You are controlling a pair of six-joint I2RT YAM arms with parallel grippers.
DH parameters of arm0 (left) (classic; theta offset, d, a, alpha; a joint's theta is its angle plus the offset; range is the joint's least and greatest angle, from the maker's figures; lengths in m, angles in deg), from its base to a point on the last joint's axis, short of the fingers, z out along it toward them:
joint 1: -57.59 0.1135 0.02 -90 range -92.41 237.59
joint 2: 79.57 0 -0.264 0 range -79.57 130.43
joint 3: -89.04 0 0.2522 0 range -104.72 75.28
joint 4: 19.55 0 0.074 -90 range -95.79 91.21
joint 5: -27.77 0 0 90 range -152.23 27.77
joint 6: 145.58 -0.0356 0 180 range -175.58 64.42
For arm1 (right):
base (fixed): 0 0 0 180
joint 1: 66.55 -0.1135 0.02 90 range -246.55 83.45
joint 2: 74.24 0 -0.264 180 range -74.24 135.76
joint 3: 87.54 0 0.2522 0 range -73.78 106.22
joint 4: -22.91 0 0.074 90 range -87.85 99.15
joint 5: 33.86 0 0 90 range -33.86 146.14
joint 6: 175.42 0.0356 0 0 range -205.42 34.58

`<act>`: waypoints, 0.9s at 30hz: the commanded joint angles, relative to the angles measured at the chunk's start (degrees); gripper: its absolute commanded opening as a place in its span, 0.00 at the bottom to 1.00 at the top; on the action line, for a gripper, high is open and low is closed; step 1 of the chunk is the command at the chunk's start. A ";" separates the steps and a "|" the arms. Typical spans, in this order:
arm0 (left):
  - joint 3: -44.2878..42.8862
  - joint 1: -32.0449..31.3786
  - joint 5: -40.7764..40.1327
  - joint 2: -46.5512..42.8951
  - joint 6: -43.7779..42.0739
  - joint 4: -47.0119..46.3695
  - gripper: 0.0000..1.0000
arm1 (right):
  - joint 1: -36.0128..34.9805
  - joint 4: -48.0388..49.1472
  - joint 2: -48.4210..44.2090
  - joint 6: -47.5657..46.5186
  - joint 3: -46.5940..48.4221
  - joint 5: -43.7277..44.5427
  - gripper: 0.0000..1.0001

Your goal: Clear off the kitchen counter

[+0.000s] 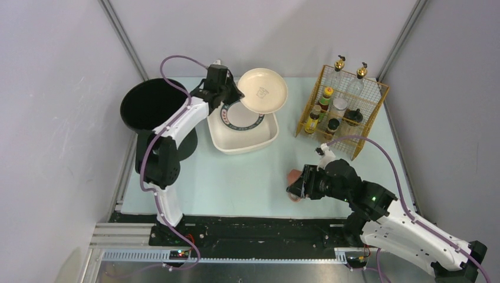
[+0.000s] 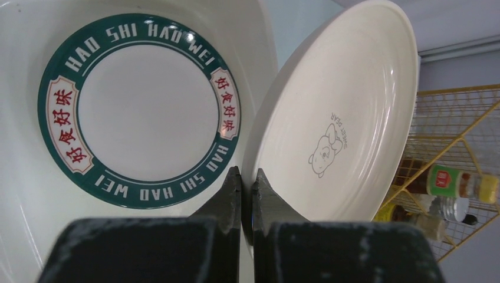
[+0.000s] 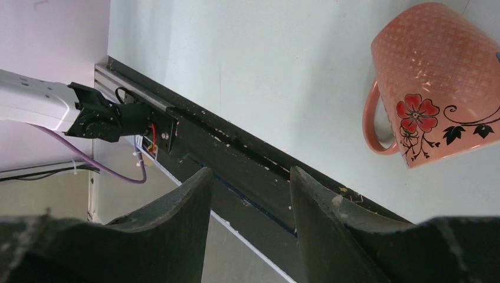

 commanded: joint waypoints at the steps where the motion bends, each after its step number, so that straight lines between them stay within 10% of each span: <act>1: 1.61 0.13 -0.53 1.30 0.79 -2.52 0.00 | -0.25 0.80 -0.68 0.07 0.06 0.39 0.55; 27: 24.13 12.30 7.35 -2.47 4.92 -18.57 0.00 | -2.36 3.96 3.52 1.34 0.07 0.63 0.55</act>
